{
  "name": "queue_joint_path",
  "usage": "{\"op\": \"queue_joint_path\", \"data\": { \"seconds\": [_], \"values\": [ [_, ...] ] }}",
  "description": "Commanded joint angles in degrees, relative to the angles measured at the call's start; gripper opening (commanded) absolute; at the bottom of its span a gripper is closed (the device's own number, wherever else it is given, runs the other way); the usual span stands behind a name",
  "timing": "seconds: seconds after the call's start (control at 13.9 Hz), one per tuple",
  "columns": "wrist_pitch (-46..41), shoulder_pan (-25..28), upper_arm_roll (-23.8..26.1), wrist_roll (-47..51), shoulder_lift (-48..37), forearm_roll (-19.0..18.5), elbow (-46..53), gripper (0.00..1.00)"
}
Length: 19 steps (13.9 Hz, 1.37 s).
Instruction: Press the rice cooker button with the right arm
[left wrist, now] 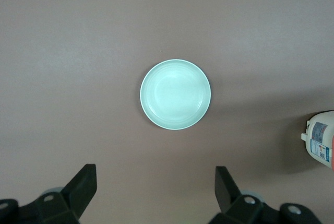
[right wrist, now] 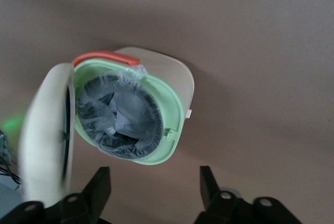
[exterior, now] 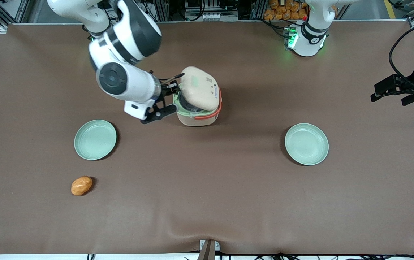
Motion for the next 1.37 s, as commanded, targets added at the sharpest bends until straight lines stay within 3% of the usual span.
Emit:
{"op": "queue_joint_path", "data": {
  "seconds": [0.0, 0.22, 0.5, 0.79, 1.08, 1.3],
  "values": [
    [-0.6, -4.2, 0.6, -0.6, -3.3, -0.2, 0.7, 1.0],
    [-0.6, -10.6, 0.7, -2.7, -6.1, -1.4, 0.8, 1.0],
    [-0.8, -18.7, 0.8, -14.2, -9.5, -12.3, 0.8, 1.0],
    [-4.2, -26.8, 0.7, -14.3, -10.6, -14.7, 0.8, 1.0],
    [-4.4, -31.6, 0.6, -14.1, -11.4, -18.0, 0.8, 1.0],
    [-6.7, -32.2, 0.2, -14.1, -12.6, -23.0, 1.3, 1.0]
  ]
}}
